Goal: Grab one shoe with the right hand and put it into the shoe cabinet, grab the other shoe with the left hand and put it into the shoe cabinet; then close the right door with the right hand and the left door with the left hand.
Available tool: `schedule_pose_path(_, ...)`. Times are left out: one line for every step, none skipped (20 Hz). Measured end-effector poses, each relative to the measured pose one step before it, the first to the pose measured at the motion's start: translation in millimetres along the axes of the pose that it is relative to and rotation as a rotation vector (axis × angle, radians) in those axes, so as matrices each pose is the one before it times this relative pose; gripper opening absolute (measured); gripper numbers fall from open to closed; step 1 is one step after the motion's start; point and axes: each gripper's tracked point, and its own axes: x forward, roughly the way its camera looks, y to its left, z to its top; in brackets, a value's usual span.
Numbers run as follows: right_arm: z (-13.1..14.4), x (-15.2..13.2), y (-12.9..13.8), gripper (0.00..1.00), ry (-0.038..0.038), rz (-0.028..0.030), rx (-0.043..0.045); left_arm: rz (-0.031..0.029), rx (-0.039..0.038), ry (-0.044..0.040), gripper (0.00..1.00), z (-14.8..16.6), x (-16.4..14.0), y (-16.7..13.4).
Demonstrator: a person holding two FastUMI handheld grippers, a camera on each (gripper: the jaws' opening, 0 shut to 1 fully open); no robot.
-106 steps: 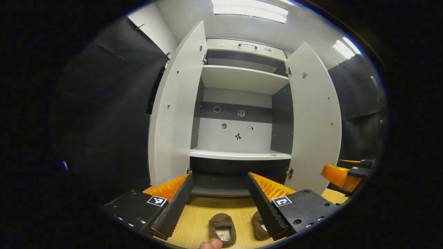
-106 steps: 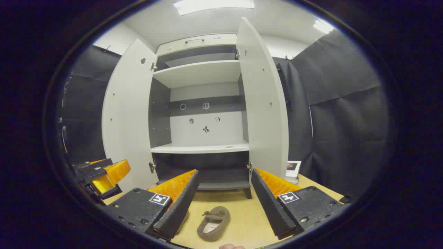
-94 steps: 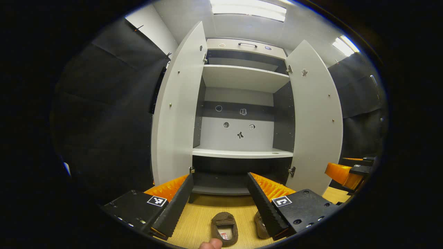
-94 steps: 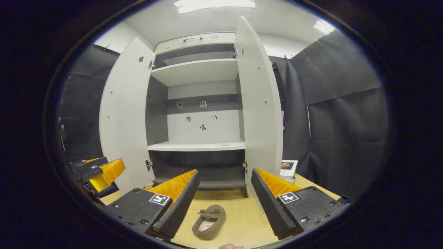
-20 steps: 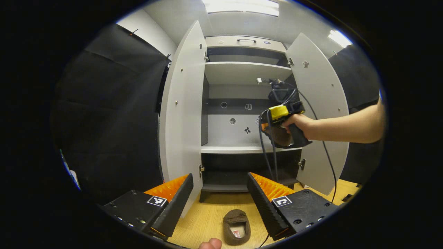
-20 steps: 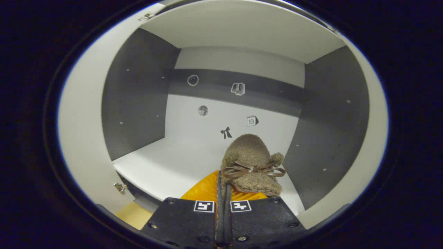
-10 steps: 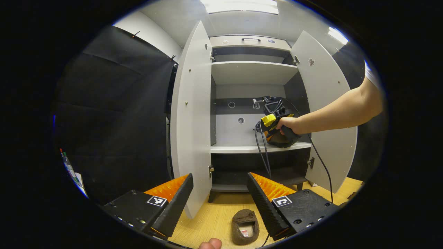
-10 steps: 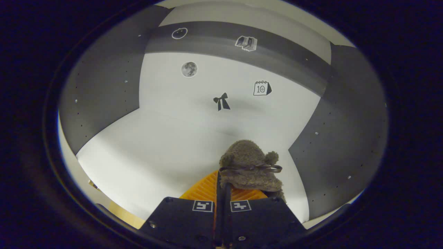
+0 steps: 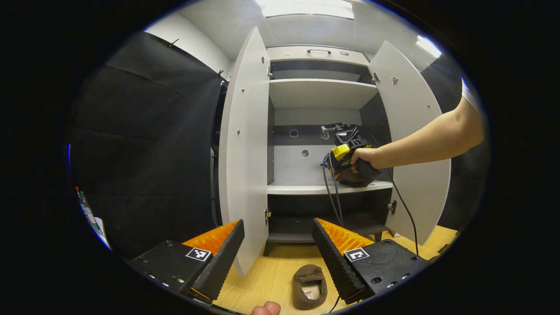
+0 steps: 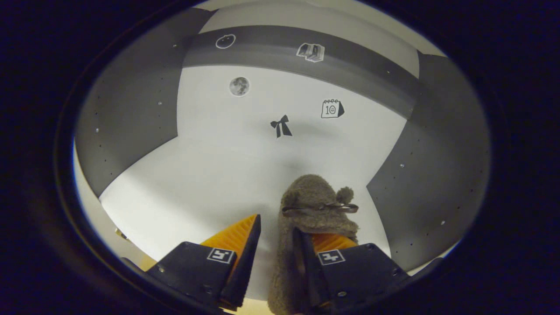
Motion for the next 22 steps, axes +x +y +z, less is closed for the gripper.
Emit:
schedule_pose_path(2.21, -9.06, 1.98, 0.67, -0.01435, 0.01637, 0.00532, -0.00335, -0.00068, -0.00269, 0.95, 0.71, 0.38, -0.96)
schedule_pose_path(3.05, -9.87, -0.59, 0.65, -0.02096, 0.0041, -0.00011, -0.00493, -0.0001, -0.0039, 0.95, 0.61, -0.2, -1.02)
schedule_pose_path(3.49, -12.9, -1.79, 0.75, -0.02321, 0.00333, -0.00192, -0.00519, 0.00069, -0.00265, 0.95, 0.74, -0.28, -1.09)
schedule_pose_path(1.95, -14.13, 1.26, 0.79, -0.02509, 0.01282, 0.0035, -0.00538, 0.00135, -0.00268, 0.95, 1.05, -0.06, -0.67)
schedule_pose_path(6.4, -15.27, -0.27, 0.75, -0.04576, 0.0112, 0.00674, -0.00544, 0.0007, -0.00445, 0.95, 0.79, -0.32, -0.84)
schedule_pose_path(7.99, -15.66, -2.55, 0.78, -0.05969, 0.00556, 0.00575, -0.00581, 0.00021, -0.00354, 0.95, -0.1, 0.0, -0.86)
schedule_pose_path(10.31, -18.88, -3.57, 0.77, -0.06644, 0.00345, 0.00028, -0.00709, -0.00142, -0.00108, 0.95, 0.39, -0.1, -1.2)
schedule_pose_path(8.16, -16.73, -4.04, 0.86, -0.05681, -0.00228, 0.00162, -0.00835, -0.00234, -0.00048, 0.95, -0.13, -0.15, -0.87)
schedule_pose_path(5.59, -20.0, -1.95, 0.82, -0.04468, 0.00772, 0.01646, -0.00803, -0.00292, 0.00015, 0.95, 0.3, -0.37, -0.77)
schedule_pose_path(6.84, -20.54, 3.45, 0.88, -0.04556, 0.02117, 0.03148, -0.00743, -0.00281, -0.0009, 0.95, 0.28, -0.25, -0.18)
schedule_pose_path(3.83, -20.0, 0.74, 0.89, -0.04147, 0.01689, 0.02827, -0.00679, -0.00287, -0.00084, 0.95, -0.38, 0.55, -0.61)
schedule_pose_path(1.65, -19.52, -1.43, 0.9, -0.03874, 0.0078, 0.0178, -0.00838, -0.00117, 0.00038, 0.95, -0.39, -0.36, -0.89)
schedule_pose_path(0.84, -18.93, -0.79, 0.94, -0.04956, 0.00181, 0.01717, -0.00655, 0.00063, 0.00046, 0.95, 0.32, -0.26, -0.63)
schedule_pose_path(-4.83, -17.14, 3.73, 0.92, -0.03163, 0.01469, 0.00355, -0.00834, 0.00089, 0.00088, 0.95, 0.13, -0.17, -1.05)
schedule_pose_path(-9.48, -17.79, 2.67, 0.92, -0.02016, 0.00882, -0.00262, -0.00667, -0.00026, -0.00375, 0.95, 1.01, -0.56, -1.16)
schedule_pose_path(-9.14, -17.48, 2.74, 0.92, -0.01916, -0.00023, -0.00276, -0.00524, 0.00052, -0.00445, 0.95, 1.29, -0.64, -0.89)
schedule_pose_path(-7.77, -17.82, 2.74, 0.93, -0.01963, -0.00244, 0.00238, -0.00515, 0.00102, -0.00473, 0.95, 1.68, -0.49, -1.32)
schedule_pose_path(-7.36, -15.5, 1.9, 0.92, -0.01884, -0.00602, 0.00245, -0.00583, 0.00076, -0.00346, 0.95, 1.17, -0.06, -1.28)
schedule_pose_path(-7.34, -14.91, 0.74, 0.92, -0.01708, -0.01124, 0.00219, -0.00666, 0.00004, -0.00239, 0.95, 0.62, -0.55, -1.76)
schedule_pose_path(-10.6, -13.69, -0.43, 0.92, -0.00444, -0.01689, 0.00715, -0.01121, -0.00199, 0.00432, 0.95, -0.4, -0.37, -4.01)
schedule_pose_path(-10.81, -13.64, -0.42, 0.92, 0.0012, -0.01352, 0.00611, -0.01228, -0.0043, 0.00867, 0.95, -1.84, -1.22, -4.35)
schedule_pose_path(-11.13, -11.72, -1.07, 0.92, -0.00132, -0.01579, 0.00105, -0.0054, -0.0032, 0.00223, 0.94, -0.55, -1.29, -0.78)
